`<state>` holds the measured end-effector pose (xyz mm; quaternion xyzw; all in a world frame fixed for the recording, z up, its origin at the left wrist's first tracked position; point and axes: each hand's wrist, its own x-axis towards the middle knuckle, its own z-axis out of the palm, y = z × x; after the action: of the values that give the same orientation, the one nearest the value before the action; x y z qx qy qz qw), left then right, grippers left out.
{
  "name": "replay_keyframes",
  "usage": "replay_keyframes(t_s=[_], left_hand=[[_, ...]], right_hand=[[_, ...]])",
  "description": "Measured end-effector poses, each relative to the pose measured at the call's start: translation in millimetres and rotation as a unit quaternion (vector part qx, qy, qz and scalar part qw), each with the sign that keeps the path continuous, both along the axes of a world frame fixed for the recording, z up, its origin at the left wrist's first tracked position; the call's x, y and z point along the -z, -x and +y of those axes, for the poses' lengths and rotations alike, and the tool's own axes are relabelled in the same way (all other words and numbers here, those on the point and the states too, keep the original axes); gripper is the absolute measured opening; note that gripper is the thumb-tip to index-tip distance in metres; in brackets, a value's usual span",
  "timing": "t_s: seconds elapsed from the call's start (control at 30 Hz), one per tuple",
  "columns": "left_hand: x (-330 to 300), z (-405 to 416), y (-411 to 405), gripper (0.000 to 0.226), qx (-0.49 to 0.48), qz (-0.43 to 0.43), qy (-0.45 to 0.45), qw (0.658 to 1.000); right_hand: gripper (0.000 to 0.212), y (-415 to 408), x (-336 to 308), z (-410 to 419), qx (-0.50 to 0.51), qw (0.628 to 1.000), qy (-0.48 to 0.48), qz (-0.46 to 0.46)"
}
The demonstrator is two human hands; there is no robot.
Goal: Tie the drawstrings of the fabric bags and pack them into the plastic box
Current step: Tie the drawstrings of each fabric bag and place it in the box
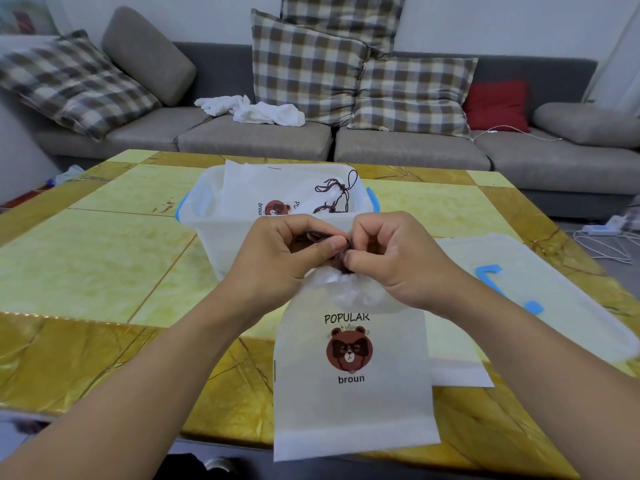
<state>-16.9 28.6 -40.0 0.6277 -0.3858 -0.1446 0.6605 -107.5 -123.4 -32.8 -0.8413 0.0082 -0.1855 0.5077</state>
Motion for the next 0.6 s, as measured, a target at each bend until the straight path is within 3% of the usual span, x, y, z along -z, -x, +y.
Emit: replay_keyframes(t_s=[0.2,0.37,0.6], left_hand=[[-2.5,-0.6,0.7,0.008,-0.024,-0.011,-0.002,1.0],[-4.2,1.9,0.7,0.007,-0.021,0.015,0.017,1.0],[-6.7,6.3,2.4,0.018,0.004,0.056,0.037,0.998]], right_hand=[[0.028,-2.4,2.3,0.1,0.023,0.999,0.022,-0.03],[0.023,-0.2,-1.6,-2.7,-0.043,0.986,-0.163,0.001],[0.023,5.0,-5.3,-4.6,-0.115,0.943,-0.295,0.106]])
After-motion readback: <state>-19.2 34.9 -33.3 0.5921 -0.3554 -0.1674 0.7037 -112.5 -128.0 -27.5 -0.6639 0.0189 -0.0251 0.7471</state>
